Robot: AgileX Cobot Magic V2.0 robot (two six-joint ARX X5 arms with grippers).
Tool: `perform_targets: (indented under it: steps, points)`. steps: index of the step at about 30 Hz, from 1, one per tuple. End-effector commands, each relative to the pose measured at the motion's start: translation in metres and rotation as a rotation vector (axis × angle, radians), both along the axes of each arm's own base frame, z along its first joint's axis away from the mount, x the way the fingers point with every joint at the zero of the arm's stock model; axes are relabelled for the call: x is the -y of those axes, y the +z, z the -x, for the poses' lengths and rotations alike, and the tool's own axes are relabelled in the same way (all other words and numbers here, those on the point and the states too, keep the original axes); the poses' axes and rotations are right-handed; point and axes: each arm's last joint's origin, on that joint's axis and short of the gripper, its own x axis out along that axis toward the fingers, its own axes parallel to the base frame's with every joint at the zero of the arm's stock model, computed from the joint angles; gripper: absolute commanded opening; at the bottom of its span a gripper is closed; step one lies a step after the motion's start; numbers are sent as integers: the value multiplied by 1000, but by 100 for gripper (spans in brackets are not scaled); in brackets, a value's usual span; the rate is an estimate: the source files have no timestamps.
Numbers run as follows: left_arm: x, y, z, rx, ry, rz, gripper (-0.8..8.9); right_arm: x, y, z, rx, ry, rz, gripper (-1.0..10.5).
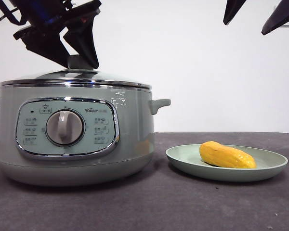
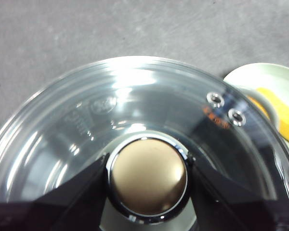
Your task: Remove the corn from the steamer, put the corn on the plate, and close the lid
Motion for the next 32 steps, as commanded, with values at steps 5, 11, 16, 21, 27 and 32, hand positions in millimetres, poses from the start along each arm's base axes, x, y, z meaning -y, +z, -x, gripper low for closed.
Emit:
perform_targets:
  steps: [5,11,16,21,27,32]
  points:
    - [-2,-7,3,-10,23,-14,-8,0,-1,0,-2,-7,-2,409]
    - [-2,-7,3,-7,23,-12,237,0,-1,0,-3,-5,-3,409]
    - [-2,-6,2,-2,23,-9,463,0,-1,0,-5,-5,-2,409]
    - [-1,-4,2,13,23,0,463,0,-2,1,-13,-5,2,409]
    - [-5,8,9,56,23,23,463,1,-4,2,-36,-5,14,409]
    - [-17,27,31,77,19,48,443,2,-5,5,-54,10,37,406]
